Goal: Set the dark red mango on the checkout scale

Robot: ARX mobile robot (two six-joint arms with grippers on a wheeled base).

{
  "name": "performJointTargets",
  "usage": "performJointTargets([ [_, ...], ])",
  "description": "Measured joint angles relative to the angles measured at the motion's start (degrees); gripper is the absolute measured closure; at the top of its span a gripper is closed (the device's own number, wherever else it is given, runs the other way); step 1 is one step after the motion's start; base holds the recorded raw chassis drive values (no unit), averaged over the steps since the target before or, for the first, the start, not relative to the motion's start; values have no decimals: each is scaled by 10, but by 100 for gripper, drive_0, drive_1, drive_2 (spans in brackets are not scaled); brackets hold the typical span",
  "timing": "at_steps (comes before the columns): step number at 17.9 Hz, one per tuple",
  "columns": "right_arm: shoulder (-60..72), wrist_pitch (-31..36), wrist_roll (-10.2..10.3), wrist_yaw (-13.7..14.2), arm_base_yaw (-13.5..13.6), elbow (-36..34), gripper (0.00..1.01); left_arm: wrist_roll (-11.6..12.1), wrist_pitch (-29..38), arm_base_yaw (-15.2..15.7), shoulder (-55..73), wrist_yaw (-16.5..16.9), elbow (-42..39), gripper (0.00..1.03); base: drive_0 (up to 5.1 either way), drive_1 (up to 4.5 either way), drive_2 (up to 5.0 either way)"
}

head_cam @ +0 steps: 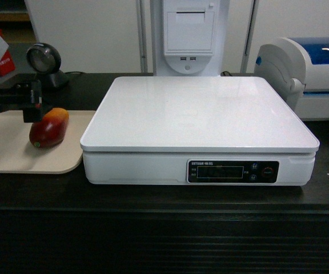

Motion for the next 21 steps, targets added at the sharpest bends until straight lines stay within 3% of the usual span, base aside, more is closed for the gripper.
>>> performJointTargets([
  [5,0,0,0,0,0,0,3,13,-113,0,130,-6,182,5,0,0,0],
  [10,0,0,0,0,0,0,3,37,-184,-1,186,-26,255,5,0,0,0],
  [13,0,0,0,0,0,0,3,70,-201,-3,194,-36,255,5,0,0,0],
  [17,0,0,0,0,0,0,3,89,-178,-8,192,-45,233,39,0,0,0],
  [21,0,0,0,0,0,0,3,80,-161,-16,137,-41,190,42,0,0,0],
])
